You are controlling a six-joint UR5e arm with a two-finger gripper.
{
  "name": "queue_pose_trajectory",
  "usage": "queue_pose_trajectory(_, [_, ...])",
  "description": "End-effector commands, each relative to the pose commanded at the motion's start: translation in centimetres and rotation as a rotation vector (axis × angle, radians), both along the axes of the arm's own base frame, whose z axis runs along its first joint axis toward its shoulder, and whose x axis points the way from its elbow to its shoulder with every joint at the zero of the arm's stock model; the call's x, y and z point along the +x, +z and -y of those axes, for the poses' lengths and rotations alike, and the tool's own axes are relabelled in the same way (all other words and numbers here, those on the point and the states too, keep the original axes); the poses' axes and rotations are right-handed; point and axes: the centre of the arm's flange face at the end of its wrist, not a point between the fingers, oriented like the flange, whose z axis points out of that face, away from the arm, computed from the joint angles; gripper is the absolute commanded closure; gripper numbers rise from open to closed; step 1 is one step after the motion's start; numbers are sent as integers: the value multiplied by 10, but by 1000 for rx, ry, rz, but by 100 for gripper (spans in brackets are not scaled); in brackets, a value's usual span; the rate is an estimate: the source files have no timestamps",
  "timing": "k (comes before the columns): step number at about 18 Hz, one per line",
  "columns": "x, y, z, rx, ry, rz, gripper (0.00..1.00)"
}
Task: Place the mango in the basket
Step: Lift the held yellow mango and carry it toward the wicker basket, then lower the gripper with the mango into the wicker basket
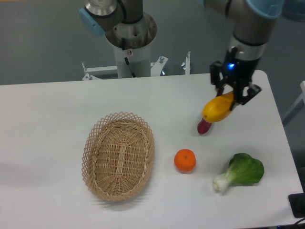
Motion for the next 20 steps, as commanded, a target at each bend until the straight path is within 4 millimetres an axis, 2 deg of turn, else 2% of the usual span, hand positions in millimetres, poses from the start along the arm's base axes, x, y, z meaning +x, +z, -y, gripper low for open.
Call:
queue_pose_trajectory(1, [14, -3, -15, 3, 19, 3, 63])
queue_pose_trajectory(6, [81, -34, -65, 50, 133, -6, 63])
queue_pose_trajectory(8, [115, -58, -83, 73, 182, 2, 63])
queue_pose_trajectory(11, [152, -91, -98, 85, 190, -10, 63])
queue_pose_trajectory(15, [184, -126, -126, 36, 181, -40, 63])
queue_pose_trajectory(20, [202, -170, -142, -63, 158, -58, 63])
